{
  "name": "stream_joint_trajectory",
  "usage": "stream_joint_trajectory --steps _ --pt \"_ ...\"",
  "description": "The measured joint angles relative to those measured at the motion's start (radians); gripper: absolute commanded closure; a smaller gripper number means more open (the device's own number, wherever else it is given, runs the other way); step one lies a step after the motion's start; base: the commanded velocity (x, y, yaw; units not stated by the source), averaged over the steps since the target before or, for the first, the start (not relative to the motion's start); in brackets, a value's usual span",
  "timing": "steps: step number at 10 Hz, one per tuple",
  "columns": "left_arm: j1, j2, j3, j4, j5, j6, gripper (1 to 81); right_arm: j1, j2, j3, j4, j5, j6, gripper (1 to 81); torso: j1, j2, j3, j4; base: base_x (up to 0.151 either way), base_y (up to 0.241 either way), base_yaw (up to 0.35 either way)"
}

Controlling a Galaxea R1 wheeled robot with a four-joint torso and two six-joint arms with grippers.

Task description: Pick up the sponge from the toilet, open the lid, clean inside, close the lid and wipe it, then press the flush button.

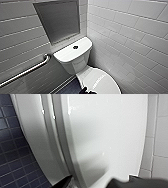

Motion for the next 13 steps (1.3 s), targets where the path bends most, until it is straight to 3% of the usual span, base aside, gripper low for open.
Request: stream_joint_trajectory --steps 6,8,13 --pt "0.004 0.051 -0.082 0.000 0.009 -0.014 1.0 0.009 -0.001 0.001 0.000 0.000 0.000 81.1 0.000 0.000 0.000 0.000 0.000 0.000 0.000" --pt "0.016 0.058 -0.091 0.000 -0.023 -0.013 1.0 0.009 -0.005 0.003 0.000 0.000 0.001 81.1 0.000 0.000 0.000 0.000 0.000 0.000 0.000" --pt "0.050 0.014 0.014 0.000 -0.060 -0.010 1.0 0.010 -0.005 0.005 0.000 0.000 0.003 81.1 0.000 0.000 0.000 0.000 0.000 0.000 0.000"
